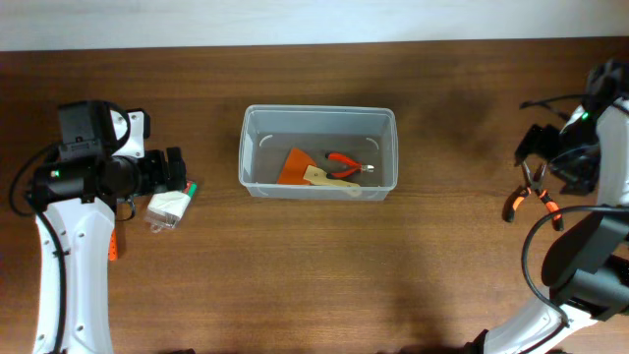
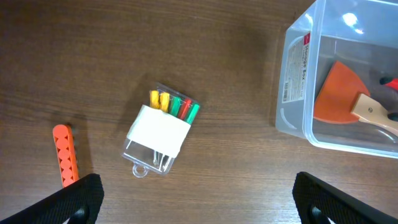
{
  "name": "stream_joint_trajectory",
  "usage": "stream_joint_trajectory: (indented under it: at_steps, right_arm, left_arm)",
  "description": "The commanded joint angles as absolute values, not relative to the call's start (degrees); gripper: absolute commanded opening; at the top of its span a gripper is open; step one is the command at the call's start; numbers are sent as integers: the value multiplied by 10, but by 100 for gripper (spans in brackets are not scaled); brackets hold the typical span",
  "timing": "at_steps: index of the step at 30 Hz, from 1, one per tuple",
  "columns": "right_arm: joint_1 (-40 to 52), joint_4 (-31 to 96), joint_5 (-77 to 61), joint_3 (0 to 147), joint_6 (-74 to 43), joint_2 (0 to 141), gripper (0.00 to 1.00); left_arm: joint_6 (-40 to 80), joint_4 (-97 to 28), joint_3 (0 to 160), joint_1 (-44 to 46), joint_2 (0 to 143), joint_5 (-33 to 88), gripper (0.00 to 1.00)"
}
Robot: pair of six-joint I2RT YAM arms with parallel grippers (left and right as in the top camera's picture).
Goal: Pack container
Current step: 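Move the right gripper over the orange-black needle-nose pliers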
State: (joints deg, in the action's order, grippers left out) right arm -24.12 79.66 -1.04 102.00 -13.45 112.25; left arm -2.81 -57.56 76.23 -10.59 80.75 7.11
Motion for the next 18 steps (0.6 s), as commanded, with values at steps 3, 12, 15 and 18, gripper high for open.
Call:
stream_joint_trajectory:
  at_steps: [3,12,15,18]
  right_arm:
    - [-240,702,-17,921,-135,1122,95]
    - [-240,554,-17,831,-122,1124,95]
    - [-240,526,-17,812,-123,1127,95]
    - [-240,504,-17,793,-123,1131,95]
  left_arm:
    - [-35,-575,760,-108,810,80,99]
    - [-35,-575,760,-108,810,81,99]
    - [-35,-575,760,-108,810,82,99]
    - [-35,-575,760,-108,810,82,99]
